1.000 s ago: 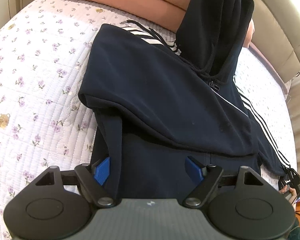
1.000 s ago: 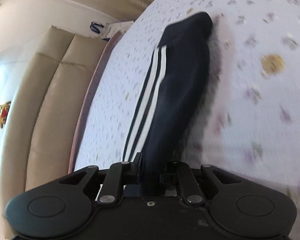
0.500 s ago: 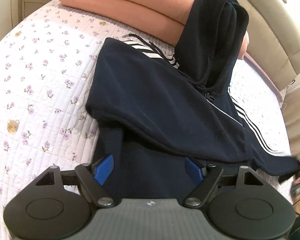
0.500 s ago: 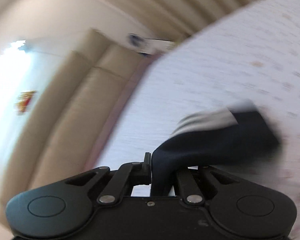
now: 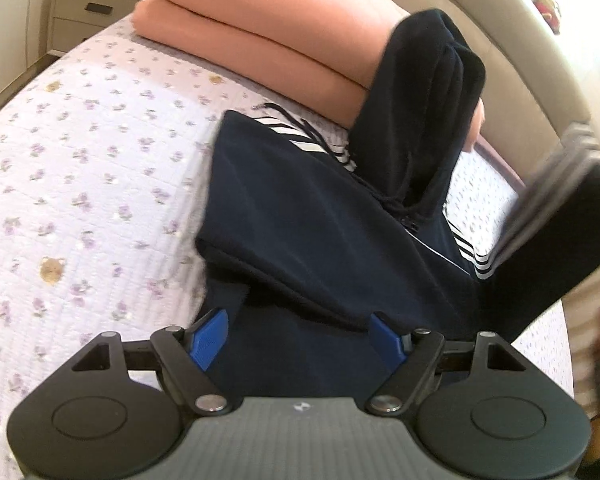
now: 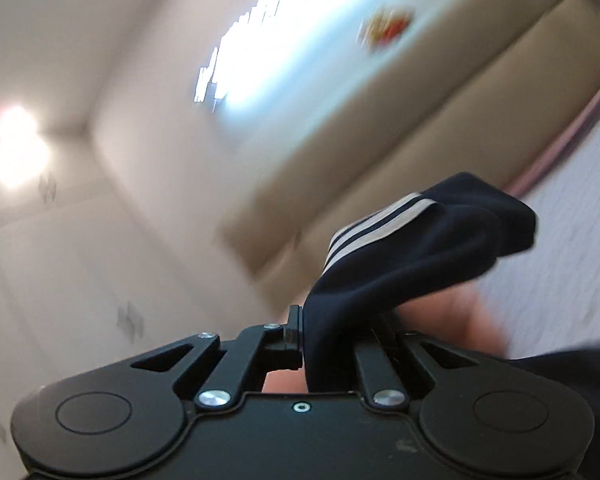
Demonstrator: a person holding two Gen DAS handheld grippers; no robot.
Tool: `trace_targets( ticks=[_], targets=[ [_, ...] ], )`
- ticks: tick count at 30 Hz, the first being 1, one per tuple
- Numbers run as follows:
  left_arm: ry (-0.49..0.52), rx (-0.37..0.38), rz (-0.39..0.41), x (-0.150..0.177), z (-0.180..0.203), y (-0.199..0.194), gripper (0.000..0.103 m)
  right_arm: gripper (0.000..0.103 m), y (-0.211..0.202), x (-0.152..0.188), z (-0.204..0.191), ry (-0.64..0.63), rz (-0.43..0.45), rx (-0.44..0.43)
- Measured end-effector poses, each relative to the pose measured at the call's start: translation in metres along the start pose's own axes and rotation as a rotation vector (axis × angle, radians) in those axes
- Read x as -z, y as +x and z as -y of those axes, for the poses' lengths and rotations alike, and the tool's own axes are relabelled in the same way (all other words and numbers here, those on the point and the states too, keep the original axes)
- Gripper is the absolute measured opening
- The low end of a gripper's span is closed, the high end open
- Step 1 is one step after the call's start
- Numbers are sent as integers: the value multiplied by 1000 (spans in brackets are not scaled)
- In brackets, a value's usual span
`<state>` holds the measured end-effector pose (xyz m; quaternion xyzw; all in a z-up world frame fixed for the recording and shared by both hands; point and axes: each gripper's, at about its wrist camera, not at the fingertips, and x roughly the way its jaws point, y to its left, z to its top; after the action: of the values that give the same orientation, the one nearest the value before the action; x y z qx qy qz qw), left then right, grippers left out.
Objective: Fold large clothes
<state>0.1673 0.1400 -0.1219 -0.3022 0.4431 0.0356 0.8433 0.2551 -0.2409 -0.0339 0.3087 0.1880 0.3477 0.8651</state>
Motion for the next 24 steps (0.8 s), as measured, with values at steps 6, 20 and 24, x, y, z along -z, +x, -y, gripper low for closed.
trace_targets(
  ticks=[6,20,24],
  targets=[
    [-9,-33,3,7,-27,-13,78,7,70,164,34,81,-432,134],
    [-106,-7,25,18,-75,-26,78,8,102,141,64,310,-323,81],
    [-94,-2,37,17,-73,-28,78,7,82,106,-7,1,-103,30]
  ],
)
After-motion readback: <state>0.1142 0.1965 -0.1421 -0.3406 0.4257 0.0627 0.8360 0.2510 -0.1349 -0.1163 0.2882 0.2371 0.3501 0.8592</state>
